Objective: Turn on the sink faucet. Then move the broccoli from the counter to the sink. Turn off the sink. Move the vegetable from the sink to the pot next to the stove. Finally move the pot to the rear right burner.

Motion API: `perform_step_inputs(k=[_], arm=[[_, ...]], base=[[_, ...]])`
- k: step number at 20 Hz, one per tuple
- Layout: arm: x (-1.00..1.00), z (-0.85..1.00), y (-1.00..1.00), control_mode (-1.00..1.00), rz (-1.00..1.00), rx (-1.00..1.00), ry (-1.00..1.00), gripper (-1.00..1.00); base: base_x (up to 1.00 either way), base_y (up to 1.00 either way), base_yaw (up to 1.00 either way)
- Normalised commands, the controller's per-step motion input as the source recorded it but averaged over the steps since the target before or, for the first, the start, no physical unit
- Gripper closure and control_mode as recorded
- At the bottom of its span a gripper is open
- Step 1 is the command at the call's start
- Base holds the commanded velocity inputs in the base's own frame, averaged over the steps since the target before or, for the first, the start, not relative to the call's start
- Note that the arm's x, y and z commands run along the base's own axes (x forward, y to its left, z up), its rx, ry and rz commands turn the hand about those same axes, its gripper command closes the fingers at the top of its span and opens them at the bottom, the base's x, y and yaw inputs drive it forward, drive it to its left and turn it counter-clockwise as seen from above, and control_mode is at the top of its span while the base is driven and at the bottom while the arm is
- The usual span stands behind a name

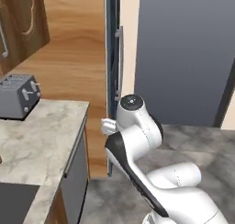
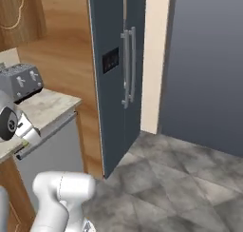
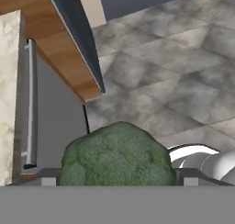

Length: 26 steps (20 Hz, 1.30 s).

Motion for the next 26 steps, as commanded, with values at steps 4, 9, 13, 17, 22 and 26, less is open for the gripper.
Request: perform_step_inputs(k=[4, 9, 13, 17, 22, 26], arm=[[0.0, 0.0, 0.0, 1.0, 0.0, 0.0, 0.0, 1.0], [0.0, 0.0, 0.0, 1.0, 0.0, 0.0, 0.0, 1.0], [0.0, 0.0, 0.0, 1.0, 0.0, 0.0, 0.0, 1.0], [0.0, 0.0, 0.0, 1.0, 0.0, 0.0, 0.0, 1.0], [0.0, 0.0, 0.0, 1.0, 0.0, 0.0, 0.0, 1.0], [0.0, 0.0, 0.0, 1.0, 0.0, 0.0, 0.0, 1.0]], base=[[-0.17, -0.02, -0.6], [-0.12, -0.27, -0.58], [-0.1, -0.39, -0.55], [-0.1, -0.56, -0.51], [-0.01, -0.57, -0.47], [0.0, -0.45, -0.45]])
